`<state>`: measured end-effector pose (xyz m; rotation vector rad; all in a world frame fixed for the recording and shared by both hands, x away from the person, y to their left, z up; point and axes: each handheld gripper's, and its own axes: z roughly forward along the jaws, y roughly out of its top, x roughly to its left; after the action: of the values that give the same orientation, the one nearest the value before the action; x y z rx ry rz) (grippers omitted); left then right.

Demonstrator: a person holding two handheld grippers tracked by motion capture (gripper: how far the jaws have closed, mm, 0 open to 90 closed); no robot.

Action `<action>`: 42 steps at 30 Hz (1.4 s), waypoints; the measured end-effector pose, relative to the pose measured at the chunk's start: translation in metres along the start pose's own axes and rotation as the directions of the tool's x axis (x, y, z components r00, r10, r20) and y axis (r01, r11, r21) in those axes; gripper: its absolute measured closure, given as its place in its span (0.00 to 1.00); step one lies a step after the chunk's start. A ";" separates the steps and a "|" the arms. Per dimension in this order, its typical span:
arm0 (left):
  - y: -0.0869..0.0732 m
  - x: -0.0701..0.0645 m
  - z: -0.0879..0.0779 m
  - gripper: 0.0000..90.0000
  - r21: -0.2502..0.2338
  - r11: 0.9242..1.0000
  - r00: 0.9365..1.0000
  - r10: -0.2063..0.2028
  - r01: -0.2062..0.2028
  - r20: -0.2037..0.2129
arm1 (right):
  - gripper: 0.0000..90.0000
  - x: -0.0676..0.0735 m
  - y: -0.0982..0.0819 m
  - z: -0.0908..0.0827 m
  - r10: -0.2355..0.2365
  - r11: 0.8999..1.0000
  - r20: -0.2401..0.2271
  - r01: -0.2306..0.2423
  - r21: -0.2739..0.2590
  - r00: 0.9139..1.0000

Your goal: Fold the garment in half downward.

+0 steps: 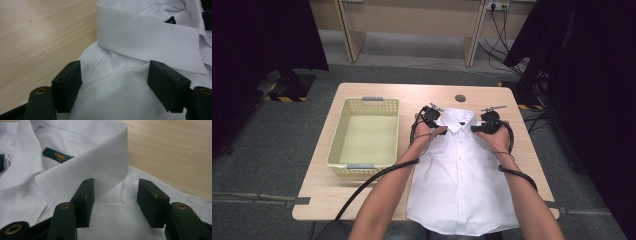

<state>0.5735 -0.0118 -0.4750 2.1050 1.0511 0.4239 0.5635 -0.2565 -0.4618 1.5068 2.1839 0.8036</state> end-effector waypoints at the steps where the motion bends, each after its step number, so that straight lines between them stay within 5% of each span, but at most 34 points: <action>1: 0.000 0.000 0.000 0.32 -0.001 1.000 1.000 0.001 -0.001 0.003 | 0.56 0.000 0.000 0.000 -0.007 1.000 0.004 0.007 -0.001 1.000; 13: 0.006 -0.010 0.001 0.72 0.003 1.000 1.000 0.008 -0.008 0.029 | 0.92 0.004 -0.005 0.000 -0.008 0.999 -0.007 0.007 -0.043 1.000; 23: 0.001 -0.014 0.000 0.93 -0.034 0.999 1.000 0.000 0.001 0.027 | 0.97 0.006 -0.007 -0.002 0.023 0.999 -0.005 -0.023 -0.045 1.000; 31: -0.002 -0.013 -0.002 0.95 -0.057 0.998 1.000 0.003 -0.001 0.027 | 0.98 0.008 -0.006 -0.005 0.031 0.997 0.012 -0.030 -0.075 0.999; 42: 0.004 -0.016 -0.021 0.95 -0.155 0.988 1.000 0.005 -0.002 0.017 | 0.99 0.007 -0.004 -0.022 0.079 0.985 -0.011 -0.079 -0.150 0.997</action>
<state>0.5543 -0.0161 -0.4577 1.9699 0.9728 0.4727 0.5451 -0.2562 -0.4477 1.5248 2.0274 0.9759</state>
